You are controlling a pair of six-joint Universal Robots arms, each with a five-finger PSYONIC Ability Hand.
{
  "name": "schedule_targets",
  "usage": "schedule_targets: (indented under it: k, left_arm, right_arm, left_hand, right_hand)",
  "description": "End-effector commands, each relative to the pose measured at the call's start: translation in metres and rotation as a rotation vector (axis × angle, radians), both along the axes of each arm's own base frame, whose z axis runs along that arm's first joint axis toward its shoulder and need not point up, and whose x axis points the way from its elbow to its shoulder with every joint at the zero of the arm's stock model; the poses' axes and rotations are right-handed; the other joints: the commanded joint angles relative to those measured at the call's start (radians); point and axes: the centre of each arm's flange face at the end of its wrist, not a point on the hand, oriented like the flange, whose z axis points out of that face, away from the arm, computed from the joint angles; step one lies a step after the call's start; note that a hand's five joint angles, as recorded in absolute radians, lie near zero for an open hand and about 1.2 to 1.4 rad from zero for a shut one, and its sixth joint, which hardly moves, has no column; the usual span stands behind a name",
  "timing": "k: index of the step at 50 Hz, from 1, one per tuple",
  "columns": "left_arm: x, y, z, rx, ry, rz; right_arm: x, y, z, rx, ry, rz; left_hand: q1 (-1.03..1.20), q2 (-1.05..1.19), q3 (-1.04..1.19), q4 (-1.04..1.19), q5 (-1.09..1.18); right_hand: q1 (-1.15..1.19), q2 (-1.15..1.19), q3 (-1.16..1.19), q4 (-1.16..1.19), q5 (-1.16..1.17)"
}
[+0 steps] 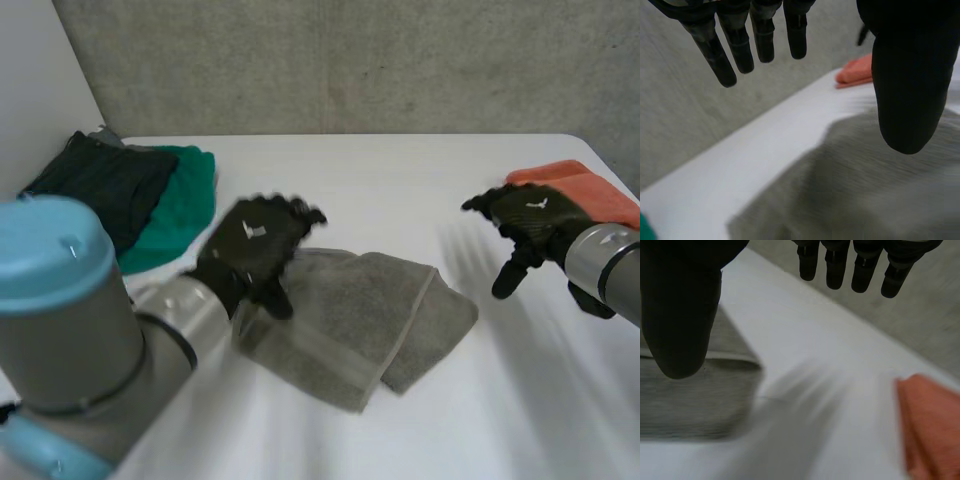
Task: Fold the laundry.
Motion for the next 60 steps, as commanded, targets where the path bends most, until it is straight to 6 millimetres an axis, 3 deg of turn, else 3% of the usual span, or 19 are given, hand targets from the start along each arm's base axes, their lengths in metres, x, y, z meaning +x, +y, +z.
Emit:
schedule_targets:
  k: [1, 15, 18, 22, 23, 27, 34, 39, 40, 43, 44, 48, 52, 56, 59, 60]
  left_arm:
    - [-0.029, 0.050, -0.039, 0.016, -0.060, -0.053]
    - [-0.054, 0.039, -0.092, -0.099, -0.211, -0.029]
    - [-0.058, 0.034, -0.096, -0.140, -0.226, -0.033]
    - [-0.062, 0.029, -0.095, -0.192, -0.218, -0.028]
    - [-0.063, 0.028, -0.092, -0.207, -0.203, -0.026]
    - [-0.065, 0.028, -0.081, -0.237, -0.174, -0.020]
    - [-0.062, 0.030, -0.017, -0.333, -0.051, -0.002]
    - [-0.055, 0.035, 0.015, -0.377, 0.001, 0.005]
    - [-0.054, 0.036, 0.018, -0.378, 0.000, 0.004]
    - [-0.048, 0.037, 0.030, -0.375, -0.005, 0.007]
    - [-0.047, 0.036, 0.033, -0.375, -0.007, 0.010]
    - [-0.035, 0.026, 0.049, -0.384, 0.002, 0.052]
    - [-0.023, 0.017, 0.073, -0.424, 0.042, 0.093]
    - [-0.019, 0.021, 0.099, -0.480, 0.099, 0.071]
    - [-0.014, 0.018, 0.113, -0.510, 0.128, 0.077]
    - [-0.009, 0.012, 0.119, -0.523, 0.137, 0.100]
  right_arm:
    - [0.013, -0.018, -0.025, 0.166, -0.039, 0.057]
    - [0.025, -0.051, -0.077, 0.164, -0.023, 0.094]
    - [0.031, -0.051, -0.083, 0.145, -0.015, 0.117]
    - [0.041, -0.049, -0.088, 0.133, -0.013, 0.142]
    - [0.043, -0.048, -0.089, 0.130, -0.016, 0.147]
    - [0.049, -0.044, -0.091, 0.134, -0.014, 0.166]
    - [0.058, -0.037, -0.089, 0.137, -0.022, 0.188]
    - [0.065, -0.031, -0.087, 0.142, -0.031, 0.201]
    - [0.066, -0.029, -0.087, 0.147, -0.035, 0.204]
    - [0.070, -0.025, -0.086, 0.164, -0.057, 0.204]
    - [0.071, -0.025, -0.085, 0.167, -0.062, 0.202]
    - [0.069, -0.026, -0.069, 0.162, -0.112, 0.173]
    - [0.060, -0.031, -0.036, 0.074, -0.131, 0.144]
    - [0.043, -0.036, 0.008, -0.081, -0.106, 0.116]
    - [0.040, -0.023, 0.057, -0.279, -0.084, 0.115]
    - [0.037, -0.014, 0.084, -0.391, -0.083, 0.106]
  left_hand:
    - [0.142, 0.147, 0.150, 0.144, 0.142]
    - [0.333, 0.338, 0.341, 0.335, 0.333]
    - [0.382, 0.388, 0.390, 0.384, 0.383]
    - [0.620, 0.625, 0.628, 0.622, 0.620]
    - [0.806, 0.812, 0.814, 0.809, 0.807]
    - [1.083, 1.089, 1.091, 1.085, 1.084]
    - [1.084, 1.090, 1.092, 1.086, 1.084]
    - [1.084, 1.090, 1.092, 1.086, 1.084]
    - [1.084, 1.090, 1.092, 1.086, 1.084]
    - [1.084, 1.090, 1.092, 1.086, 1.084]
    - [1.084, 1.090, 1.092, 1.086, 1.084]
    - [1.084, 1.090, 1.092, 1.086, 1.084]
    - [1.084, 1.090, 1.092, 1.086, 1.084]
    - [1.084, 1.090, 1.092, 1.086, 1.084]
    - [1.084, 1.090, 1.092, 1.086, 1.084]
    - [1.084, 1.090, 1.092, 1.086, 1.084]
  right_hand:
    - [-0.047, -0.030, -0.028, -0.026, -0.042]
    - [-0.034, -0.016, -0.015, -0.013, -0.029]
    - [-0.031, -0.013, -0.012, -0.010, -0.026]
    - [0.095, 0.112, 0.114, 0.116, 0.100]
    - [0.194, 0.212, 0.213, 0.215, 0.199]
    - [0.257, 0.274, 0.275, 0.278, 0.261]
    - [0.383, 0.400, 0.402, 0.404, 0.388]
    - [0.389, 0.406, 0.407, 0.410, 0.393]
    - [0.438, 0.456, 0.457, 0.459, 0.443]
    - [1.103, 1.121, 1.122, 1.124, 1.108]
    - [1.174, 1.191, 1.193, 1.195, 1.179]
    - [1.175, 1.192, 1.193, 1.196, 1.179]
    - [1.175, 1.192, 1.193, 1.196, 1.179]
    - [1.175, 1.192, 1.193, 1.196, 1.179]
    - [1.175, 1.192, 1.193, 1.196, 1.179]
    - [1.175, 1.192, 1.193, 1.196, 1.179]
